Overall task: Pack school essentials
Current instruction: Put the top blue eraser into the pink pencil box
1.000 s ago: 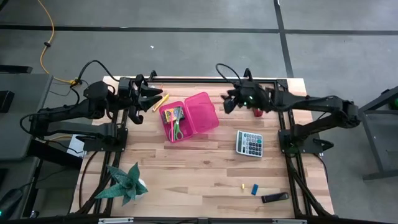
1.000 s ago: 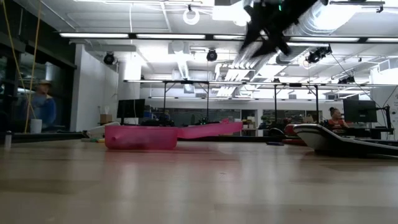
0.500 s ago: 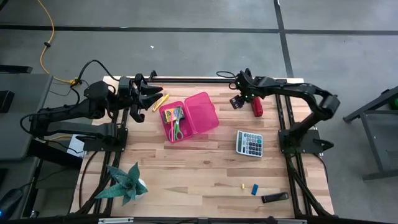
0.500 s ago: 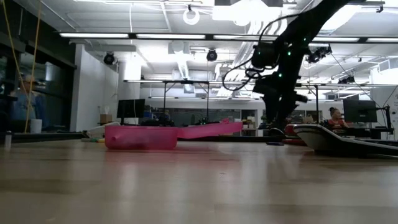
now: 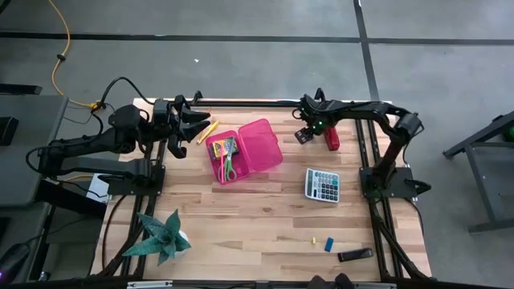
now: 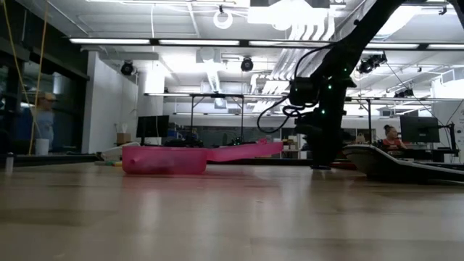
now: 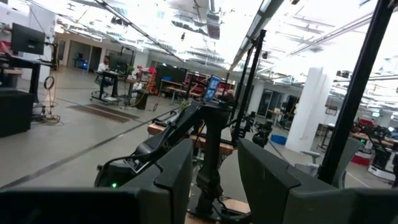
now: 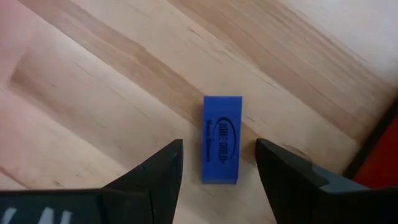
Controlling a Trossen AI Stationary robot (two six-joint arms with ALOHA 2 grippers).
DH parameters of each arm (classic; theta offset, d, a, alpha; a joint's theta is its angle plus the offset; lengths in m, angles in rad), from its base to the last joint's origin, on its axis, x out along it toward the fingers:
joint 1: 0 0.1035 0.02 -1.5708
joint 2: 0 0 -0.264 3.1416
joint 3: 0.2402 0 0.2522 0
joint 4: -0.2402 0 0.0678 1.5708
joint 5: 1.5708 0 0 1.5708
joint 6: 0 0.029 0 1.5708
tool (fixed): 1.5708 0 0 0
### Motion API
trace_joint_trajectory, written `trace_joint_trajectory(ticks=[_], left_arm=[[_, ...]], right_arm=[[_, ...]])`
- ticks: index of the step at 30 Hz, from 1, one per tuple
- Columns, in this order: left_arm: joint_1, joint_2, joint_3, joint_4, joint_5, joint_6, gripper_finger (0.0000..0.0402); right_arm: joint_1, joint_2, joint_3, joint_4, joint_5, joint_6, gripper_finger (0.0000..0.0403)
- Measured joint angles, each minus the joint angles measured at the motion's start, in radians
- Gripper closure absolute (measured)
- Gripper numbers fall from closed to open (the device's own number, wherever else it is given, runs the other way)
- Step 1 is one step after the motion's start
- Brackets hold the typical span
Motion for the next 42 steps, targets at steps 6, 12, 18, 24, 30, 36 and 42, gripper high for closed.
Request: trace_joint_trajectory(ticks=[6, 12, 18, 24, 30, 36, 42], left_arm=[[0.0, 0.0, 0.0, 0.0, 0.0, 0.0, 0.0284], [0.0, 0.0, 0.0, -0.002, 0.0, 0.0, 0.0284], [0.0, 0.0, 0.0, -0.002, 0.0, 0.0, 0.0284], [0.0, 0.0, 0.0, -0.002, 0.0, 0.003, 0.0284], [0.0, 0.006, -0.003, -0.002, 0.0, -0.005, 0.0284], [0.0, 0.039, -0.008, -0.006, 0.0, -0.033, 0.0284], [0.0, 0.102, -0.008, -0.006, 0.012, -0.034, 0.0284]], right_arm=[[0.001, 0.017, 0.005, 0.0, 0.007, 0.01, 0.0234], [0.0, 0.016, 0.004, -0.001, 0.018, 0.026, 0.0316], [0.001, -0.005, -0.001, -0.002, 0.012, 0.011, 0.036], [0.043, -0.167, -0.002, -0.01, -0.042, -0.016, 0.0357], [0.19, -0.383, -0.002, 0.118, -0.101, 0.039, 0.0356], [0.385, -0.514, -0.002, 0.429, -0.102, 0.07, 0.0355], [0.511, -0.538, -0.001, 0.703, -0.099, 0.051, 0.0355]])
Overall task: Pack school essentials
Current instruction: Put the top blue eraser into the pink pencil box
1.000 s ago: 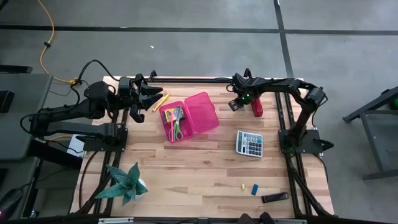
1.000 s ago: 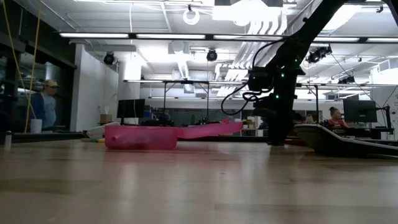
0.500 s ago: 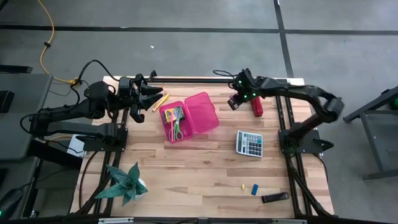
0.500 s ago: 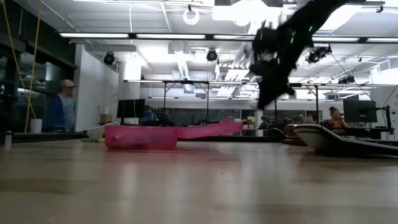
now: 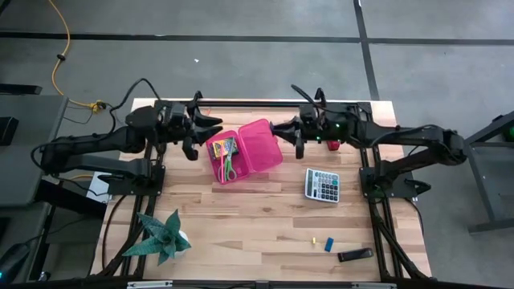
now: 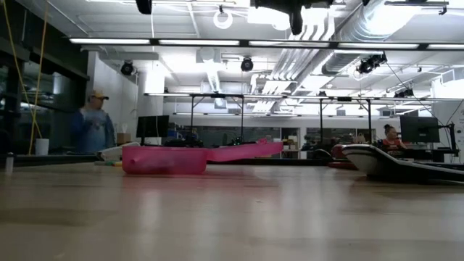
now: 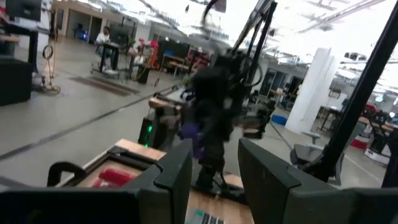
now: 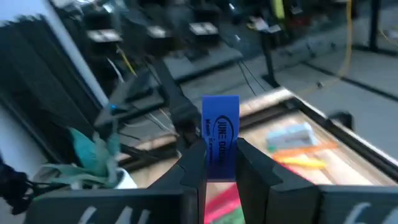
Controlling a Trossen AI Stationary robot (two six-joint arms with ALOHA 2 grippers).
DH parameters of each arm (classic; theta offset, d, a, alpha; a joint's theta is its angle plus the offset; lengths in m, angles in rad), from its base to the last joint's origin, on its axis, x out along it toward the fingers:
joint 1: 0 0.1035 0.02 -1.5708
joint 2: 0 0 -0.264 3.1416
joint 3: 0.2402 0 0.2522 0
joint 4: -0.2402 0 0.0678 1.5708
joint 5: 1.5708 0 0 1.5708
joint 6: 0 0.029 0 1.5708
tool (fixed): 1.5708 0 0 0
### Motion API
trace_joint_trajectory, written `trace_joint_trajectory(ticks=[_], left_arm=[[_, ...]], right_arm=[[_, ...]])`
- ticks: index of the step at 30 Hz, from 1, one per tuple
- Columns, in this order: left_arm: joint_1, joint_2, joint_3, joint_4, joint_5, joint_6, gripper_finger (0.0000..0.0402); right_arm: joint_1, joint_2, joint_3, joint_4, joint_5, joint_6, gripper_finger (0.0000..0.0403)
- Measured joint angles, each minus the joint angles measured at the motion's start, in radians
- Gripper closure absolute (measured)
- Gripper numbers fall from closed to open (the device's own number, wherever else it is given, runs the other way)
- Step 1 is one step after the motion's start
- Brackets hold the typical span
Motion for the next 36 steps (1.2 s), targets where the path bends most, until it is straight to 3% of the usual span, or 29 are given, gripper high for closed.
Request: trace_joint_trajectory(ticks=[10, 20, 27, 36], left_arm=[[-0.015, 0.099, 0.008, 0.019, 0.057, 0.012, 0.0284], [-0.138, 0.374, 0.131, -0.07, 0.045, 0.372, 0.0261], [-0.189, 0.517, 0.195, -0.098, 0.019, 0.523, 0.0239], [-0.202, 0.535, 0.229, -0.089, 0.0, 0.584, 0.0229]], right_arm=[[0.034, 0.002, 0.0, 0.019, -0.006, 0.039, 0.0355], [0.04, 0.087, 0.0, -0.025, -0.304, 0.182, 0.0355], [0.062, 0.116, 0.0, -0.104, -0.378, 0.203, 0.0355], [0.074, 0.116, 0.0, -0.163, -0.381, 0.204, 0.0355]])
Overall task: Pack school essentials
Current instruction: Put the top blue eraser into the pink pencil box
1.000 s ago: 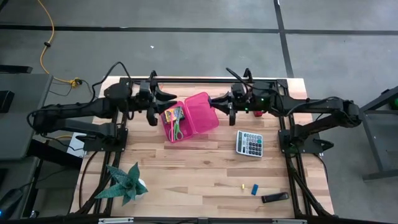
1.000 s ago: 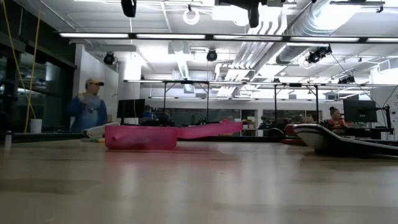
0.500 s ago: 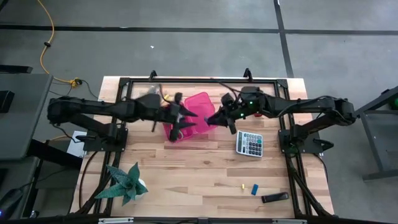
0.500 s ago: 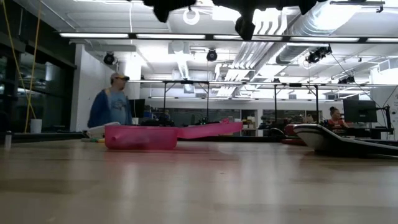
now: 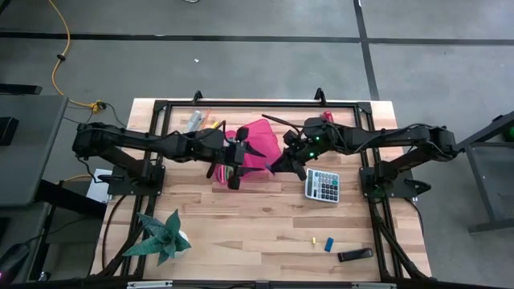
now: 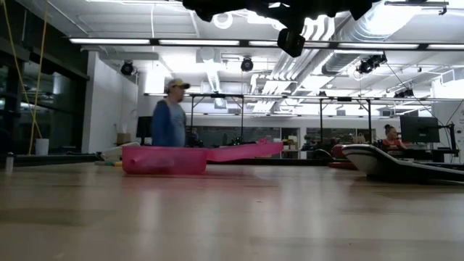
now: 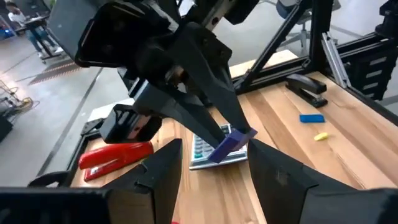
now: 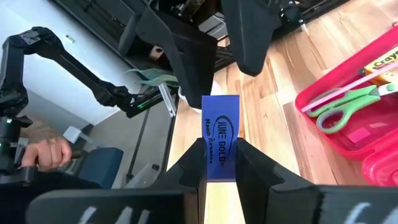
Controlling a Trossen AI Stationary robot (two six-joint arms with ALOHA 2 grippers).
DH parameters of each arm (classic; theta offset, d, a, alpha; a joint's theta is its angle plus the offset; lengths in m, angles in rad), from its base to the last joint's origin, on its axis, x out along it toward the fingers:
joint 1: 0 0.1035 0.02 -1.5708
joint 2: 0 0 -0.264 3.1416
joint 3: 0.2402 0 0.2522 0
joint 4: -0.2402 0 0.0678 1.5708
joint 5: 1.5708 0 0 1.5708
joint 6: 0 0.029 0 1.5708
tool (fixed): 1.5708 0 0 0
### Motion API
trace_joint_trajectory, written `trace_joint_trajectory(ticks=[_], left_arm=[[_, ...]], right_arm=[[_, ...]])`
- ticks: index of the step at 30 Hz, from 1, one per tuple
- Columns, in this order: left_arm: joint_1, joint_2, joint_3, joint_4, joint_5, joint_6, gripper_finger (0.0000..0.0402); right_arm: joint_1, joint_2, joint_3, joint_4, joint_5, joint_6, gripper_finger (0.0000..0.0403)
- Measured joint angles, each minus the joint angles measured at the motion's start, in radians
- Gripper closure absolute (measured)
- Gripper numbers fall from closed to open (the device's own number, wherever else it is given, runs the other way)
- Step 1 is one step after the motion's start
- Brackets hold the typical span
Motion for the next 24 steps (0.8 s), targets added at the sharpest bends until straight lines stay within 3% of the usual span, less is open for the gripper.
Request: trace_joint_trajectory(ticks=[5, 18, 24], left_arm=[[-0.004, 0.015, 0.0, 0.01, 0.069, -0.002, 0.0229], [-0.034, 0.109, -0.001, 0.129, 0.082, -0.026, 0.0232], [-0.045, 0.109, -0.001, 0.128, 0.041, 0.019, 0.0295]], right_arm=[[0.0, 0.0, 0.0, 0.008, 0.0, 0.003, 0.0355], [0.019, 0.0, 0.0, -0.003, -0.003, 0.021, 0.0355], [0.019, 0.0, 0.0, -0.002, -0.006, 0.02, 0.0355]])
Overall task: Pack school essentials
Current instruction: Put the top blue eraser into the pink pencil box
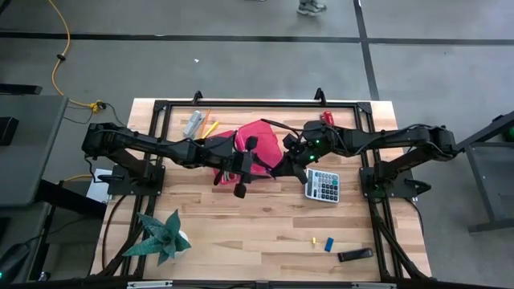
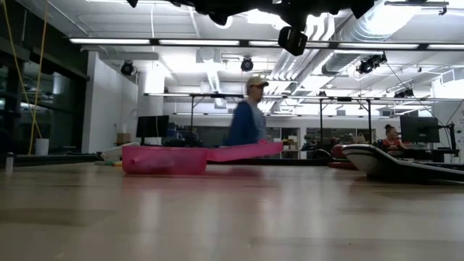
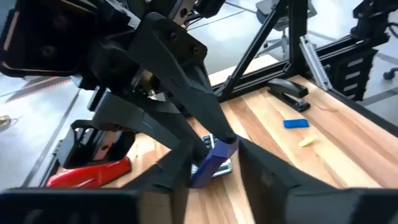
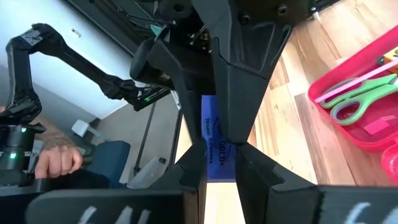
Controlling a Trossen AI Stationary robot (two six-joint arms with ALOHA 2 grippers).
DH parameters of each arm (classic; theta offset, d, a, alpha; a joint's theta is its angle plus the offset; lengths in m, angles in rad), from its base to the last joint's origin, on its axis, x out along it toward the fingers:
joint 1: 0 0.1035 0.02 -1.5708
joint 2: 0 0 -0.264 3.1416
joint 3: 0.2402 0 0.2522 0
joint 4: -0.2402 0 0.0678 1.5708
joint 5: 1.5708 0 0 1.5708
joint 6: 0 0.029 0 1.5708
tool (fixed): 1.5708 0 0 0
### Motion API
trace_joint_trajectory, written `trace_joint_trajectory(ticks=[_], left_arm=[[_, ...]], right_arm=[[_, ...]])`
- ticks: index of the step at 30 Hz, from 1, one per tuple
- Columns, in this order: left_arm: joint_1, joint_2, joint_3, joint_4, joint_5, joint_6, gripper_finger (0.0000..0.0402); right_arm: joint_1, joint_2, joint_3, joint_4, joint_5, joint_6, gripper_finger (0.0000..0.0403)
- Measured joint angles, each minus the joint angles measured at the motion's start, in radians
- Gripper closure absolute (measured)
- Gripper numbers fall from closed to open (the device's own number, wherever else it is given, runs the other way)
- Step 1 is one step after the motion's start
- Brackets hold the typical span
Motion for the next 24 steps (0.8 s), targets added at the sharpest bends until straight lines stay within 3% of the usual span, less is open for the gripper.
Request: trace_joint_trajectory(ticks=[6, 14, 18, 24], left_arm=[[-0.001, 0.0, 0.0, -0.005, 0.004, -0.006, 0.039], [0.002, -0.039, 0.001, -0.065, 0.0, -0.031, 0.0396], [0.023, -0.135, -0.002, -0.231, -0.013, -0.04, 0.0397], [0.062, -0.312, -0.003, -0.469, -0.114, -0.148, 0.0399]], right_arm=[[0.0, 0.0, 0.0, -0.003, -0.017, -0.002, 0.0355], [-0.007, -0.005, 0.0, 0.015, 0.0, 0.036, 0.0336], [-0.039, -0.045, 0.001, -0.003, 0.006, 0.019, 0.0292], [-0.121, -0.145, 0.002, -0.04, 0.068, -0.08, 0.0222]])
